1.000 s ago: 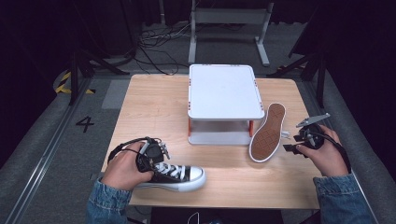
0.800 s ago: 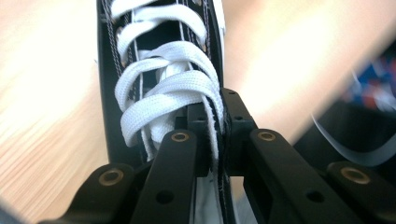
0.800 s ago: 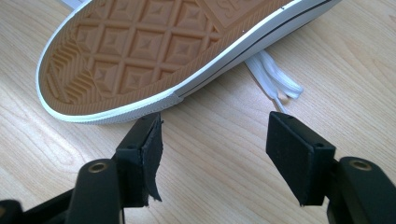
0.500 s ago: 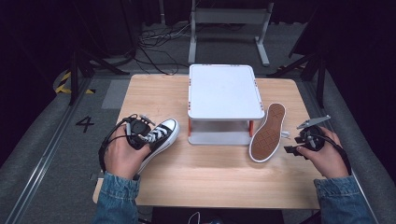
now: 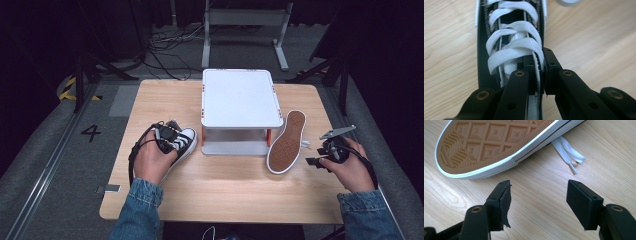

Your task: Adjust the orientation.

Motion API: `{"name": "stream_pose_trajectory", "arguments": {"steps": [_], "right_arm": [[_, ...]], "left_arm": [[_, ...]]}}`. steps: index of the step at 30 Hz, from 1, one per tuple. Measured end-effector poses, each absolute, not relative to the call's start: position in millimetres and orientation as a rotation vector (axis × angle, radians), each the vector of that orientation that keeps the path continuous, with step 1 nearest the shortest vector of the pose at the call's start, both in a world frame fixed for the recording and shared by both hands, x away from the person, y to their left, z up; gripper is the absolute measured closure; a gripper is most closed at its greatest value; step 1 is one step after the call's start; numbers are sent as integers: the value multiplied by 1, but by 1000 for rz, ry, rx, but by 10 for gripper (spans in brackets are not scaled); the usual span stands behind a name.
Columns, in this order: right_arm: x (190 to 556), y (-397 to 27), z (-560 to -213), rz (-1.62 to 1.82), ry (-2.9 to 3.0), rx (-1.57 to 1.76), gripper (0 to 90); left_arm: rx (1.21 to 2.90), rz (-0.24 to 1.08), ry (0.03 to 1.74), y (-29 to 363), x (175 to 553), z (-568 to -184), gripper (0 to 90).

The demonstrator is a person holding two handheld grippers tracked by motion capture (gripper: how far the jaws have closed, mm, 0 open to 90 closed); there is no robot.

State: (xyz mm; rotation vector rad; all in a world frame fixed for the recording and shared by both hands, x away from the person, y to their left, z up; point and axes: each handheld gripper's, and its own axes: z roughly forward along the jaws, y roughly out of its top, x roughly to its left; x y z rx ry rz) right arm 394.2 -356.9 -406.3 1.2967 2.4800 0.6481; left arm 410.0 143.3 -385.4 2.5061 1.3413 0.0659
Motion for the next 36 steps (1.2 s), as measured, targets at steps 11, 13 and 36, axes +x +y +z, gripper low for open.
{"name": "stream_pose_trajectory", "arguments": {"steps": [11, 13, 36], "right_arm": [[395, -352, -409, 631, 2497, 1279, 373], [395, -352, -409, 638, 2497, 1277, 373], [385, -362, -408, 641, 2487, 1278, 365]], "left_arm": [[2544, -166, 1206, 123, 408, -390, 706], [2525, -166, 1191, 123, 407, -388, 692], [2816, 240, 938, 128, 406, -395, 242]]}}
